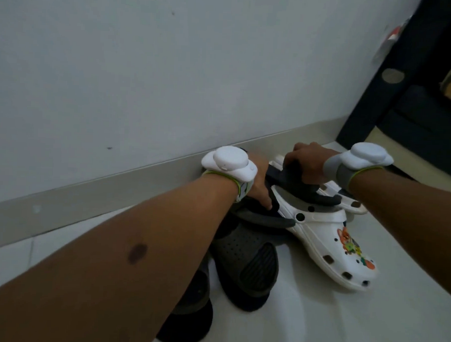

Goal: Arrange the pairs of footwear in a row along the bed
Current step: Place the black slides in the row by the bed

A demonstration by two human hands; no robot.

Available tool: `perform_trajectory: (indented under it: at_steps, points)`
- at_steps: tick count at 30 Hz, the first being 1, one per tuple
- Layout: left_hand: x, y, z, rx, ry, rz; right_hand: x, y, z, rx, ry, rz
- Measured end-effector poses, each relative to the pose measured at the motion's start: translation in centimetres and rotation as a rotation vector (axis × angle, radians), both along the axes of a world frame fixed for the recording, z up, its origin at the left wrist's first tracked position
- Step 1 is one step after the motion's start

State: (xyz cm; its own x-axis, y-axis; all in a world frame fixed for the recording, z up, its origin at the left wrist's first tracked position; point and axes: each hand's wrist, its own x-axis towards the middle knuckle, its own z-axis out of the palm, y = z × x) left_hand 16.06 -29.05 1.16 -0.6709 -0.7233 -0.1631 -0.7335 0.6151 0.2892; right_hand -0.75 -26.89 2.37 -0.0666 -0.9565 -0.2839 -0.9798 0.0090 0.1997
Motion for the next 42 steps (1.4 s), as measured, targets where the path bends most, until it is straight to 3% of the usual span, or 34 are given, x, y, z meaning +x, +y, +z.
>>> perform_trajectory:
  at_steps: [5,12,18,23,26,35,42]
  points:
    - [0.9,1.7,2.9,-0.019,-0.106,0.039,-0.6,3.6,2.8,-0.097,-0.086,0.035]
    - [0.0,8.5,9.8,-0.125,0.028,-0.021,-1.7,15.1,8.6,-0.289,-0.116,-0.036]
    - [-7.7,20.1,14.6,-0.159,0.18,-0.175,-8.1,30.8,14.2,-0.302,-0.133,-0.227]
    - [-18.8,32.0,16.0,-0.221,0.235,-0.4,-16.6,46.4,16.0,-0.324,-0.002,-0.352]
    - [-26.8,40.8,15.3,-0.129,0.247,-0.56,-22.2,57.8,15.7,-0.32,0.042,-0.465]
    - [-40.0,59.5,8.8,-0.002,0.225,-0.815,-30.3,79.5,9.4,-0.395,-0.298,-0.827]
    - [-44.5,68.3,1.7,0.022,0.138,-0.988,-32.7,86.9,1.4,-0.452,-0.409,-0.977]
